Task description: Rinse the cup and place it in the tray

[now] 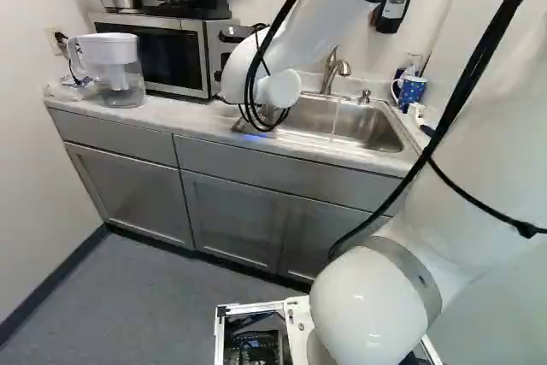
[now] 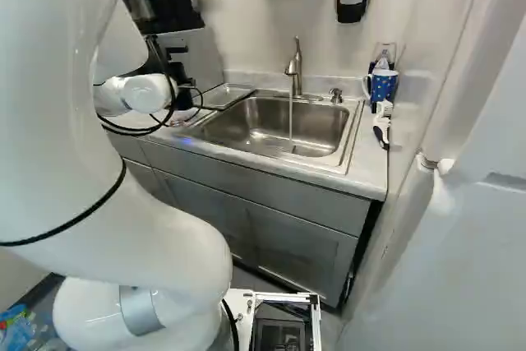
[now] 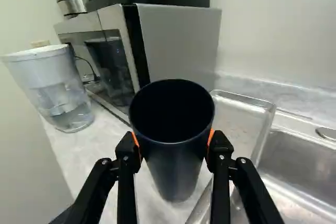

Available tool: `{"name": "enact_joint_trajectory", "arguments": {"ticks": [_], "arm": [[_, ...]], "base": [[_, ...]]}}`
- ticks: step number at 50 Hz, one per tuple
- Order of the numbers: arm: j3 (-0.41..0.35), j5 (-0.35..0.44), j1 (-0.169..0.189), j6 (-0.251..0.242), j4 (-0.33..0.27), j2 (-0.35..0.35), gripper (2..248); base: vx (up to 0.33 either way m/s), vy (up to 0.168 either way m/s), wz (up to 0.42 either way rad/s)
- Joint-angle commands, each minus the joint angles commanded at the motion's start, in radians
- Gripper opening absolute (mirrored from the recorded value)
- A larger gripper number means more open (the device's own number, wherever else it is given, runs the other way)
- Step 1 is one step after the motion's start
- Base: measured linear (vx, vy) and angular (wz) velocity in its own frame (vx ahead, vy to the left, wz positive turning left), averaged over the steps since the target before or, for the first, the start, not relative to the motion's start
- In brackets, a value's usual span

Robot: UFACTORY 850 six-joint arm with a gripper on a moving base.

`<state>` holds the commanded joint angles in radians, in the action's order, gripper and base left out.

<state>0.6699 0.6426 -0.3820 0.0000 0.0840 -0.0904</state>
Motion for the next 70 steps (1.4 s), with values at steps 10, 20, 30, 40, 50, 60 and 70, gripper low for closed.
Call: {"name": "enact_joint_trajectory", "arguments": {"ticks": [10,20,30,40,50,60,70], "arm": [[0.010,0.000,0.034,0.000,0.000,-0.012,126],[0.017,0.000,0.068,0.000,0.000,-0.010,126],[0.024,0.000,0.102,0.000,0.000,-0.003,126],[0.032,0.000,0.135,0.000,0.000,0.007,126],[0.043,0.000,0.168,0.000,0.000,0.018,126],[0.056,0.000,0.201,0.000,0.000,0.031,126],[0.067,-0.010,0.233,0.000,0.003,0.043,126]], "base": [[0.000,0.000,0.000],[0.000,0.000,0.000],[0.000,0.000,0.000],[0.000,0.000,0.000],[0.000,0.000,0.000],[0.000,0.000,0.000],[0.000,0.000,0.000]]}}
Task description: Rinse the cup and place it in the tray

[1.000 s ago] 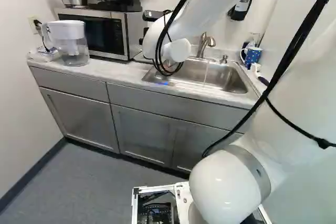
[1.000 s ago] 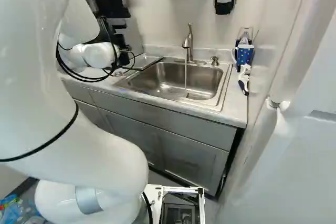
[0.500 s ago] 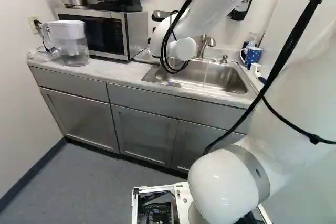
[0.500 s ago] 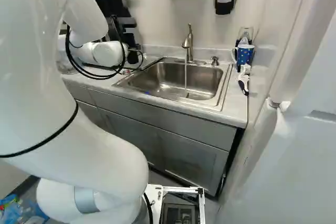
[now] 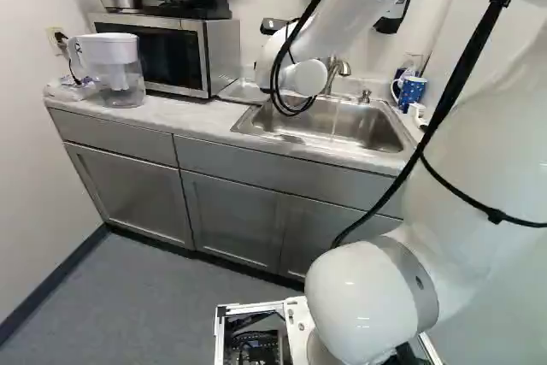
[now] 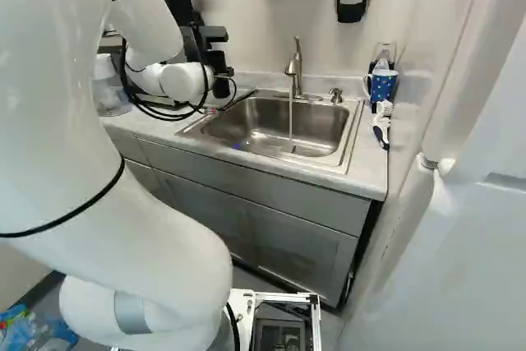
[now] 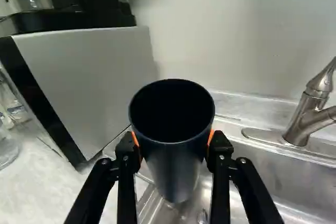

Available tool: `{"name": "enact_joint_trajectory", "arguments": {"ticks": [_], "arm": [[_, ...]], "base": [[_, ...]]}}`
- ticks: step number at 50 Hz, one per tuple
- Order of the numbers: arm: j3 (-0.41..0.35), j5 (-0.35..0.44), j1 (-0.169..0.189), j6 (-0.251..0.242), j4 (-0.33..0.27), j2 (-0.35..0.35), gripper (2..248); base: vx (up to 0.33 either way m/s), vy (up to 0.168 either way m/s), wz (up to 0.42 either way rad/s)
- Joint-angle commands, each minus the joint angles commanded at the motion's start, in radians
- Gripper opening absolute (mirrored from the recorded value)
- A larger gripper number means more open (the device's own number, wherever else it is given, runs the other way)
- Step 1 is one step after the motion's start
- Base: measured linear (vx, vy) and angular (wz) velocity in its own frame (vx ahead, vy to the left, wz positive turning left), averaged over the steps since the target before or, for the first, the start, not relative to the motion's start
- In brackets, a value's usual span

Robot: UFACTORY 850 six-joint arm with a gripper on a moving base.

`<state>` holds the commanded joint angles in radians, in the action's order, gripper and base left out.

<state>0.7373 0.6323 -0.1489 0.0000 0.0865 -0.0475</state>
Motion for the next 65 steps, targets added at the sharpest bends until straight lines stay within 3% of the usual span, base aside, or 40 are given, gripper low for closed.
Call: {"name": "enact_joint_trajectory", "arguments": {"ticks": [36,65], "arm": [[0.014,-0.103,0.111,0.000,0.048,0.014,126],[-0.048,-0.140,0.189,0.000,0.065,-0.005,126]], "base": [[0.000,0.000,0.000],[0.000,0.000,0.000]]}}
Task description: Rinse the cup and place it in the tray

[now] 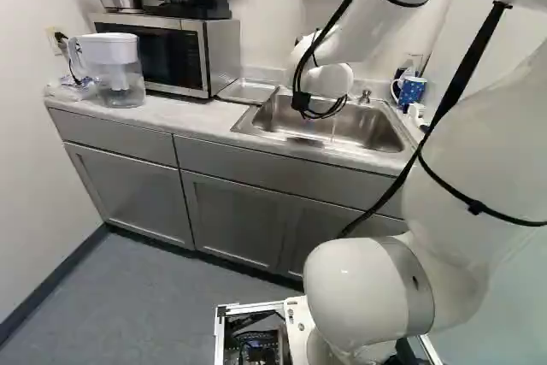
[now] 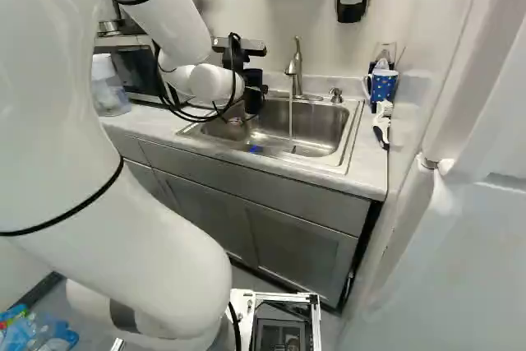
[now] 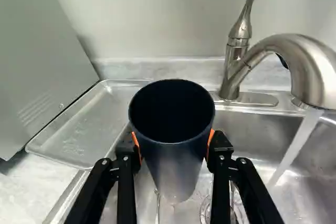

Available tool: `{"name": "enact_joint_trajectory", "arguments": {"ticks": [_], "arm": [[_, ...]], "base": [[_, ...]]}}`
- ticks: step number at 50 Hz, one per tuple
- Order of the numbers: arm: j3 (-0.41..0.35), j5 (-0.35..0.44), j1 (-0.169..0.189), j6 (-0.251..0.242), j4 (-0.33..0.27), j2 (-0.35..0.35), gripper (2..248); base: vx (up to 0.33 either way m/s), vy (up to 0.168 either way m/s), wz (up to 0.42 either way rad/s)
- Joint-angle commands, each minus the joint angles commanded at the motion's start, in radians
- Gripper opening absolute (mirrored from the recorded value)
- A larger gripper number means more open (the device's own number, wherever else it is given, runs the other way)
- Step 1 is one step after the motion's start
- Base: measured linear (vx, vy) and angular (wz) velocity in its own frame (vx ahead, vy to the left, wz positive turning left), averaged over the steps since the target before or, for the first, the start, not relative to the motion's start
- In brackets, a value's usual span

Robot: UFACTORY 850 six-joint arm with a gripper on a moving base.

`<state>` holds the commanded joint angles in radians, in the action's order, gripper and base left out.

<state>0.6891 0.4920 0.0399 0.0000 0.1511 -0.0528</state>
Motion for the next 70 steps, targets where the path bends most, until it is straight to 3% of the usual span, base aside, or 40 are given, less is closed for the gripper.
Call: {"name": "enact_joint_trajectory", "arguments": {"ticks": [41,70], "arm": [[-0.083,0.000,0.121,0.000,0.000,-0.043,126],[-0.054,-0.054,0.213,0.000,0.000,-0.013,126]], "base": [[0.000,0.000,0.000],[0.000,0.000,0.000]]}}
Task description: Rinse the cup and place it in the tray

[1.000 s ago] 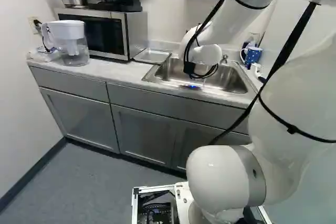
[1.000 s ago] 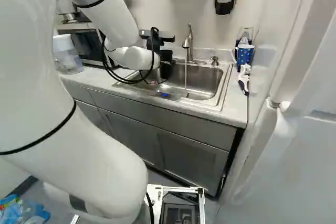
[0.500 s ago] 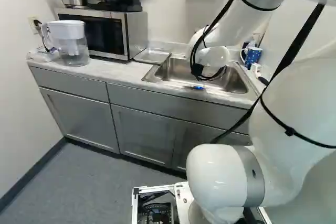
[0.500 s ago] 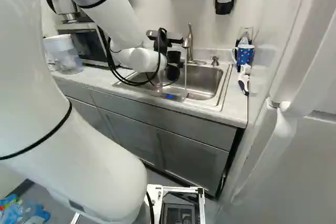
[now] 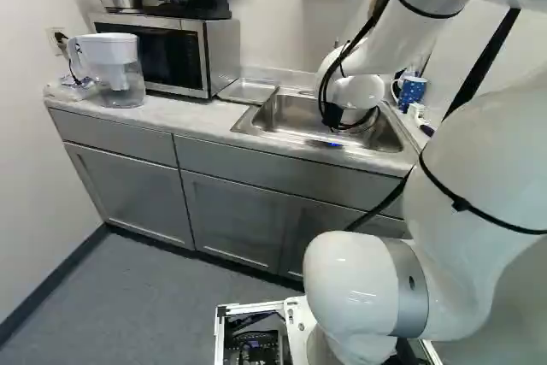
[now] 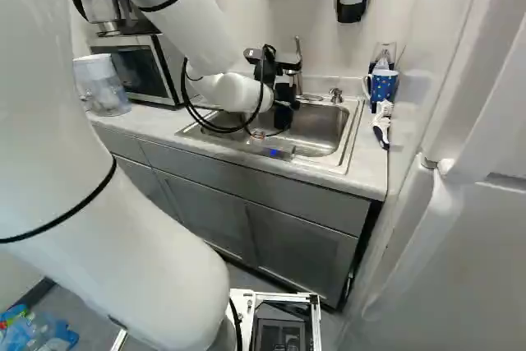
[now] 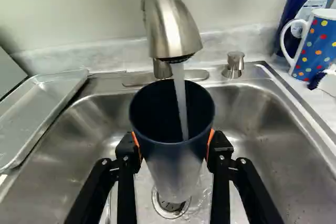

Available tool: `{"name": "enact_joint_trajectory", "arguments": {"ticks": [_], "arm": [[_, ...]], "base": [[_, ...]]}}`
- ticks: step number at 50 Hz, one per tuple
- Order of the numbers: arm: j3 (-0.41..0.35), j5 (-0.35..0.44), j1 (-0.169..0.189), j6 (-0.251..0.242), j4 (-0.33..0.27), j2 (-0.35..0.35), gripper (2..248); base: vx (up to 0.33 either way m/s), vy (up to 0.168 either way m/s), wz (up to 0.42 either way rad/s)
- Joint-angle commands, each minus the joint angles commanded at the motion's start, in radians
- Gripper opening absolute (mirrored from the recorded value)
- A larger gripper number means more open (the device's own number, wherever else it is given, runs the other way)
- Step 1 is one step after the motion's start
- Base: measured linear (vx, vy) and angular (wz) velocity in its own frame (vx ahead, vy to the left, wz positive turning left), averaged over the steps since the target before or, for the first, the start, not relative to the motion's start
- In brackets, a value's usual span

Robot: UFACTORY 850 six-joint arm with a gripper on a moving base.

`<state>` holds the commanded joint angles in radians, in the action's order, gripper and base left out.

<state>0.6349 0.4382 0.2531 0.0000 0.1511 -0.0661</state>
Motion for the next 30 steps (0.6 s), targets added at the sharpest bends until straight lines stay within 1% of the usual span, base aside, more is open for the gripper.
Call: {"name": "enact_joint_trajectory", "arguments": {"ticks": [3,30], "arm": [[0.004,-0.009,0.005,0.000,0.000,0.004,126],[0.004,-0.010,0.005,0.000,0.000,0.004,126]], "base": [[0.000,0.000,0.000],[0.000,0.000,0.000]]}}
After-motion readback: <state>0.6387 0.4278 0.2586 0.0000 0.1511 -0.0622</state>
